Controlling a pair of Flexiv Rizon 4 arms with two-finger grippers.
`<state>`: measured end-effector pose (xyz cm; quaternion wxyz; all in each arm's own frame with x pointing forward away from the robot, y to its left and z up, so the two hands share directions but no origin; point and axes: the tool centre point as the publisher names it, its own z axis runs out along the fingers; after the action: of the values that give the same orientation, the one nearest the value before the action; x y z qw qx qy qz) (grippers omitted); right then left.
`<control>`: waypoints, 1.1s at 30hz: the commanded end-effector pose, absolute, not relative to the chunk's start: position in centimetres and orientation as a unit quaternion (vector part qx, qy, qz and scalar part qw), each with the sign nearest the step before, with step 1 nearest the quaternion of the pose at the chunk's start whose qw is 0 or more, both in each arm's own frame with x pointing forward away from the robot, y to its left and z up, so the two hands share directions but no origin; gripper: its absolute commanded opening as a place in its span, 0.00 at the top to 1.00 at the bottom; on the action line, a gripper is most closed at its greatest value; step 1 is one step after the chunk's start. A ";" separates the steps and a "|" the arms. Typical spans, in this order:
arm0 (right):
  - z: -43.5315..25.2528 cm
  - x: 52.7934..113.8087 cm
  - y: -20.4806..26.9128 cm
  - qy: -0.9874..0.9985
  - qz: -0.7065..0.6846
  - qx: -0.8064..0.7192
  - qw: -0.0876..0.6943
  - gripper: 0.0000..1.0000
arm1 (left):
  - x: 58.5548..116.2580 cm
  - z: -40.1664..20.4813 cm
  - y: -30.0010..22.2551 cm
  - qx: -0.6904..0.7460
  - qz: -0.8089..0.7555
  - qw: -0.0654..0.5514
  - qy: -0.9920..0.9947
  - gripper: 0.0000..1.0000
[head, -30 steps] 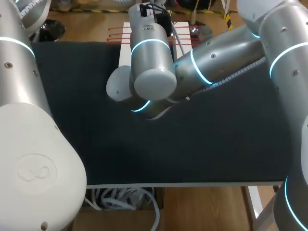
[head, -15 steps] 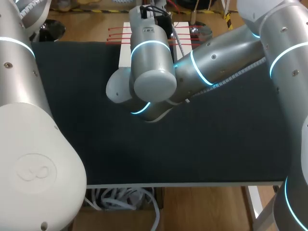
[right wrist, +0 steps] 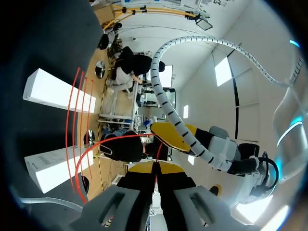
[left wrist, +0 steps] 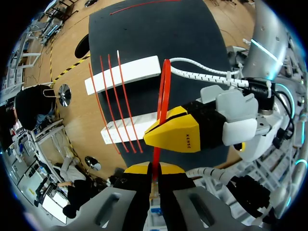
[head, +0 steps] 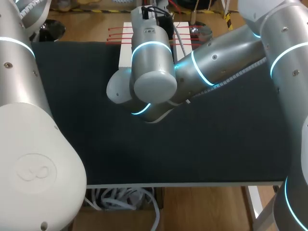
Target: Grab the tape and strap the tape.
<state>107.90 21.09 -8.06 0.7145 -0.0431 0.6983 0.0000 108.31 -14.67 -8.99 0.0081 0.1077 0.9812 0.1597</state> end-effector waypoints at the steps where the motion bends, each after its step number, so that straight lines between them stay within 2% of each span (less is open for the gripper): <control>1: -7.8 107.7 20.7 0.701 -0.001 -0.046 0.712 1.00 | 108.3 -8.9 -14.7 0.108 0.161 0.007 0.981 1.00; 33: -7.4 108.0 20.0 0.700 -0.003 -0.053 0.713 1.00 | 108.3 -8.9 -14.7 0.108 0.161 0.007 0.981 1.00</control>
<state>107.97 20.19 -7.77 0.7155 -0.0501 0.6968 -0.0031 108.31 -14.66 -8.98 0.0082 0.1076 0.9813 0.1595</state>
